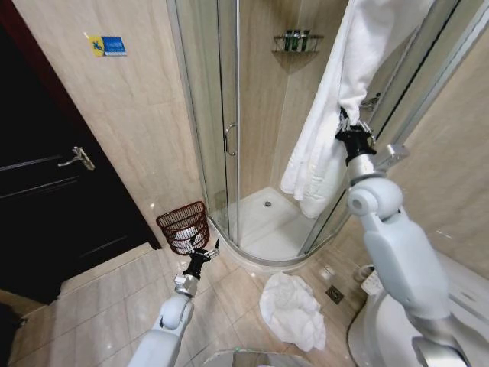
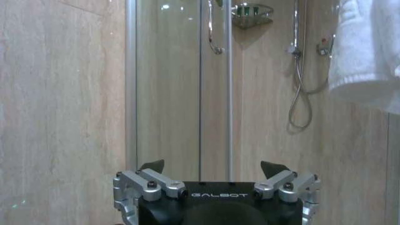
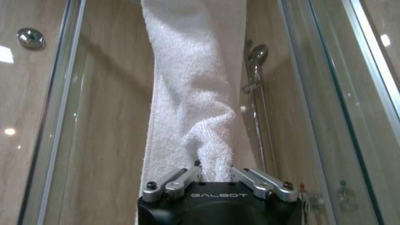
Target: Discard the used towel into the hamper.
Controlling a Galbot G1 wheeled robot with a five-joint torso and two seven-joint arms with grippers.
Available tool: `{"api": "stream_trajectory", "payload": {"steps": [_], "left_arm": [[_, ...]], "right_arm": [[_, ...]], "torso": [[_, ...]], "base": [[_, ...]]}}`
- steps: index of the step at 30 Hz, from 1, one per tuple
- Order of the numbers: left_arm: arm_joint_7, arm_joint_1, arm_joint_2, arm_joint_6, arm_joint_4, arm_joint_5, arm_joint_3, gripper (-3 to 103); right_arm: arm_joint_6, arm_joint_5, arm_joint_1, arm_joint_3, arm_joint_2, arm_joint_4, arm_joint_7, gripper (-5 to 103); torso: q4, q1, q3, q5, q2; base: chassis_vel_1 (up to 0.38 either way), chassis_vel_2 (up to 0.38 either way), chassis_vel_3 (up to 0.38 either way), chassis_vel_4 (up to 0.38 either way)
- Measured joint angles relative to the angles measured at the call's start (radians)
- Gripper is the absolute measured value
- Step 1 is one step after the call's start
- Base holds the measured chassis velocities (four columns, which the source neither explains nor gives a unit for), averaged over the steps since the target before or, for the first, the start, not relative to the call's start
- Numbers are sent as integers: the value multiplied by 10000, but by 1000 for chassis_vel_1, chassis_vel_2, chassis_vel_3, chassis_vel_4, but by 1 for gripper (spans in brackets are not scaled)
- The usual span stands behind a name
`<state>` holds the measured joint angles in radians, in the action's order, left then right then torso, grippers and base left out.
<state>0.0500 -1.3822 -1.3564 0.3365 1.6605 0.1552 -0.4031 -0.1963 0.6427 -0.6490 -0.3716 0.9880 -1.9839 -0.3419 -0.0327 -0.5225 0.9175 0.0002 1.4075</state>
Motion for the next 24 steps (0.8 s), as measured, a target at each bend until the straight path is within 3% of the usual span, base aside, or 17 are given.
{"api": "stream_trajectory", "payload": {"steps": [24], "left_arm": [[-24, -106, 231, 279, -143, 331, -112, 100]], "right_arm": [[523, -1465, -2392, -226, 1134, -391, 619, 8]], "torso": [[0, 0, 0, 0, 0]], "base": [[0, 0, 0, 0]]}}
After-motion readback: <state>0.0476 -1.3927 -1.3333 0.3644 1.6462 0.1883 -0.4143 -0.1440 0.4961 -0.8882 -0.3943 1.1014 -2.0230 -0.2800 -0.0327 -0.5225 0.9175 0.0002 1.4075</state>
